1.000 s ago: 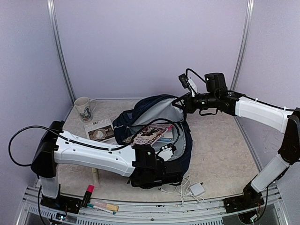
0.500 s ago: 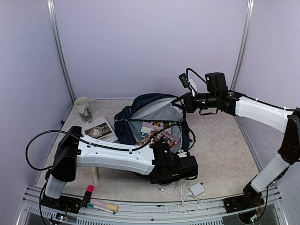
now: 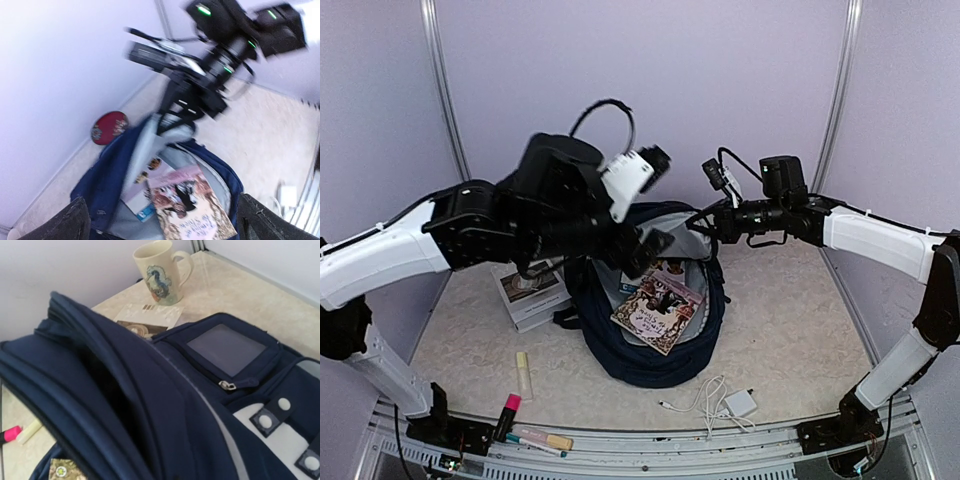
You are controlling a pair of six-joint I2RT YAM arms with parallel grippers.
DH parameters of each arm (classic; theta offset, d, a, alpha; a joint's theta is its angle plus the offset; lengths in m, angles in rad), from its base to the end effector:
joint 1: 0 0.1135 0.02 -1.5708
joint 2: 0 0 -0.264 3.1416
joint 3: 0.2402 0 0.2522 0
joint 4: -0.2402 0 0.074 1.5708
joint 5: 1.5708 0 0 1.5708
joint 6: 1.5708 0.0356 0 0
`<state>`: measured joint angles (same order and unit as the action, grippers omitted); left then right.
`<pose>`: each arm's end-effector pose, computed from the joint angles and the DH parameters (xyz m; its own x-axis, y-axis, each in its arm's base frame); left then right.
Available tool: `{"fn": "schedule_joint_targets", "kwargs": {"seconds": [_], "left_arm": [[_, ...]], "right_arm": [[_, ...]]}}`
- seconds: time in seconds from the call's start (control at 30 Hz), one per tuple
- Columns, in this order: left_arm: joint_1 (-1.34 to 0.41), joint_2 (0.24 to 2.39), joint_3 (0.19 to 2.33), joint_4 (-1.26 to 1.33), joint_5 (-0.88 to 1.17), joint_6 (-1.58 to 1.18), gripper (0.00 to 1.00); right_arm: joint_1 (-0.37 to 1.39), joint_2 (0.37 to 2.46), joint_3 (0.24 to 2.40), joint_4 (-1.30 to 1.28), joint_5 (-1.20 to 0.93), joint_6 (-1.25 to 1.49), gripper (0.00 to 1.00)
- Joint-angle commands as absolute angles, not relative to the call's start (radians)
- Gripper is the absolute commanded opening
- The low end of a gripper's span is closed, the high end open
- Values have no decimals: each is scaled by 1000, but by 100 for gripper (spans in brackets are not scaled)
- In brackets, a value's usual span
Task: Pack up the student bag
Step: Place the book in the second largest pocket of the bag.
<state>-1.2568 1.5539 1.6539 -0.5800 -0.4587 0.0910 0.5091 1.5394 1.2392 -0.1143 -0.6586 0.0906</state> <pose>0.1222 -0.3254 0.4127 -0.0756 0.4965 -0.8647 0.7414 0.6079 0.2842 0.3011 0.1930 0.3211 -0.4294 -0.1577 -0.8893 -0.8392 0.4336 0.3283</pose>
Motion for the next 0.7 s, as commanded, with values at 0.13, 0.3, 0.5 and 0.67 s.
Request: {"fn": "schedule_joint_targets", "kwargs": {"seconds": [0.13,0.3,0.5,0.67], "left_arm": [[-944,1548,1488,-388,-207,191,99],[-865,1572,1470,-388,140,189,99],[-844,1610,1424,-324,29,228,99],[-822,1704,1479,-367,-3,197,81]], "right_arm": [[503,1481,1225,4,-801,106,0],[503,1476,1232,-13,-793,105,0],[503,1480,1243,-23,-821,108,0],[503,1472,1237,-29,-867,119,0]]}}
